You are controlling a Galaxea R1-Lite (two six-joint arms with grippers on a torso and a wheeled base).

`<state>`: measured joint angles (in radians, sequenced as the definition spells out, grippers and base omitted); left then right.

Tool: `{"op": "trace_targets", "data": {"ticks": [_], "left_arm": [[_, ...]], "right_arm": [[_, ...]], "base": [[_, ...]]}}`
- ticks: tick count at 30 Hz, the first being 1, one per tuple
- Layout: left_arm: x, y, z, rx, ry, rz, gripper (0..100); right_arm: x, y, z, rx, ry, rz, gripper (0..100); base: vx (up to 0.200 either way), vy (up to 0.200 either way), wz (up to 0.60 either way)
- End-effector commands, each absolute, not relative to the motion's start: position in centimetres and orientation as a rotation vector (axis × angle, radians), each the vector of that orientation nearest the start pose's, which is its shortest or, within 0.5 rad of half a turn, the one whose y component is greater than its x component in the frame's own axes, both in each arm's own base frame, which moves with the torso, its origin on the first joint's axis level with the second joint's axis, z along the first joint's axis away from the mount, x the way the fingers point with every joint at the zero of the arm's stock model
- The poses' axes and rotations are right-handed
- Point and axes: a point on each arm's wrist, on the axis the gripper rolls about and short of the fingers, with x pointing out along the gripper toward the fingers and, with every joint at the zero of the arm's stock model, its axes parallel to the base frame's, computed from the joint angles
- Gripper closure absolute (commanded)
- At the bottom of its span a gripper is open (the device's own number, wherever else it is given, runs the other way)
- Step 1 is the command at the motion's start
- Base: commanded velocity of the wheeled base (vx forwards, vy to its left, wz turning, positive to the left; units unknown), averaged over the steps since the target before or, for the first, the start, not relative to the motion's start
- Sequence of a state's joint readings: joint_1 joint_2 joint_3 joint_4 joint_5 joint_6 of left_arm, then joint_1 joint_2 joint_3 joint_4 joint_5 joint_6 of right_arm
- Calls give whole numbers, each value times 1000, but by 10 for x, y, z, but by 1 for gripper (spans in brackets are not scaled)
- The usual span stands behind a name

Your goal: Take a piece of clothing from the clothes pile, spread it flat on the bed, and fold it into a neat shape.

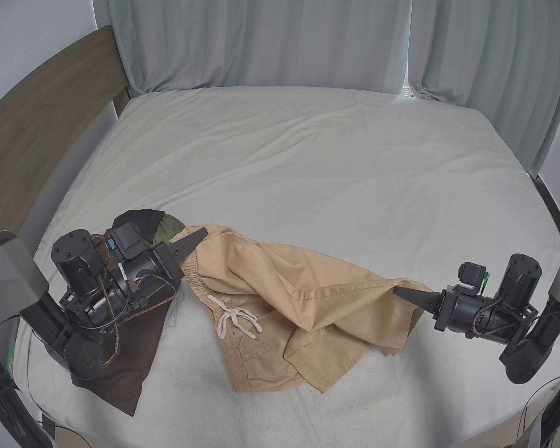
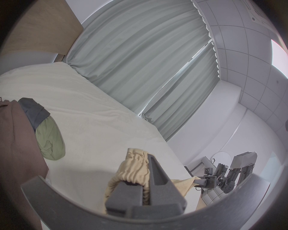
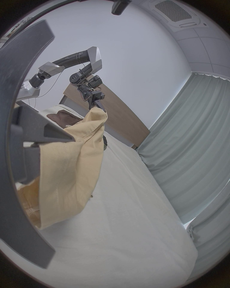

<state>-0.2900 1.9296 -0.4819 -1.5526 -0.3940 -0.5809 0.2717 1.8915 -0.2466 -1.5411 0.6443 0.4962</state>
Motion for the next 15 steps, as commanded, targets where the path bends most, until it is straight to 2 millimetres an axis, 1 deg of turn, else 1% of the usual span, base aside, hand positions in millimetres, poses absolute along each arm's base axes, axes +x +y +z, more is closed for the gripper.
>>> {"op": "trace_targets", "data": {"ticks": [1,10,13,15], "left_arm": [[282,-93,139,-548,55,-709,100],[277,-91,152,-543,14,-728,100],[276,-90,155,-541,4,-734,100],[276,-86,156,-540,-4,-722,100]], "right_arm": [[239,79,108,473,276,879,100],[237,77,122,493,228,885,100],[237,76,123,498,226,884,100],[238,75,124,497,219,878,100]], "base": [[0,0,0],[0,0,0],[0,0,0],[0,0,0]]}}
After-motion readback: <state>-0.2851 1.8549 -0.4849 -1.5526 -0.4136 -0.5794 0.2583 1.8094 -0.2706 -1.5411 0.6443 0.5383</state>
